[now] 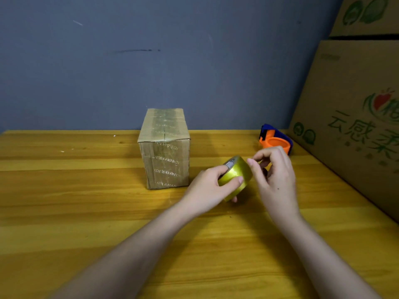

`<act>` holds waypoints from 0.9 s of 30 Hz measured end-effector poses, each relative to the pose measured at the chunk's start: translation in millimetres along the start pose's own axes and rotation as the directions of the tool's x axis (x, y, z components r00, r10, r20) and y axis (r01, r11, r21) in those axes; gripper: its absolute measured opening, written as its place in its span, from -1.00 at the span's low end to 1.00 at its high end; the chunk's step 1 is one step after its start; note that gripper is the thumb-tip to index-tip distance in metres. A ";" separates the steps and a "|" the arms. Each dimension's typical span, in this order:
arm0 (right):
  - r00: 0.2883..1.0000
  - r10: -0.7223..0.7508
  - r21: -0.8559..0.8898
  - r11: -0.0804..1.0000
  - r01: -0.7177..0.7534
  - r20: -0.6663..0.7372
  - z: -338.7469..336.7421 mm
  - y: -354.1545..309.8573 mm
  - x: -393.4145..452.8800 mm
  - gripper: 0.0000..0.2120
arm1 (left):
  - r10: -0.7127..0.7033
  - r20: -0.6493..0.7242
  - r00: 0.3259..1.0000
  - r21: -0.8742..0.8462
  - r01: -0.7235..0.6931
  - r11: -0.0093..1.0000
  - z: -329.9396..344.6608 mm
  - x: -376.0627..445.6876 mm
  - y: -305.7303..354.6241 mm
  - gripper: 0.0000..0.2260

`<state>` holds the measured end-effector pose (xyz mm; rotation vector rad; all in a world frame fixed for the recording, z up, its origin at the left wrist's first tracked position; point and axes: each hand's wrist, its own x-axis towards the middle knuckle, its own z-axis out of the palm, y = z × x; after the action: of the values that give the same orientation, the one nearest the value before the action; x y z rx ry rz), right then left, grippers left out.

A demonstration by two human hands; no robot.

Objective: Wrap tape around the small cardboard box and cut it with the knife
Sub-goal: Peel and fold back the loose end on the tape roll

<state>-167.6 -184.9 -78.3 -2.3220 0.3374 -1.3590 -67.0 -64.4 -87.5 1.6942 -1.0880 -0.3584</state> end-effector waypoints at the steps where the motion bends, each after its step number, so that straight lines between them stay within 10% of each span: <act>1: 1.000 0.003 0.002 1.000 -0.003 -0.011 -0.8 1.6 0.7 -0.93 | 0.013 0.007 1.000 0.034 -0.013 0.999 -0.2 -0.4 -0.5 -0.84; 14: 0.980 0.193 0.104 0.975 -0.196 0.040 -2.0 14.5 1.3 -0.93 | 0.051 0.149 0.988 -0.132 -0.032 0.991 -7.6 -5.1 12.0 -0.88; 22: 0.991 0.134 -0.003 0.991 -0.134 0.014 -11.5 7.5 4.3 -0.92 | 0.156 0.118 0.981 0.525 -0.195 0.828 -14.8 -6.7 26.2 -0.80; 27: 0.998 0.065 -0.100 0.993 -0.066 -0.015 -16.1 -3.1 5.8 -0.89 | 0.170 0.089 0.981 0.620 -0.188 0.761 -11.9 -6.2 30.8 -0.70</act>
<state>-178.7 -188.3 -65.5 -2.3630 0.4920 -1.3532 -77.2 -53.6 -57.3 2.1403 -1.4883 0.1366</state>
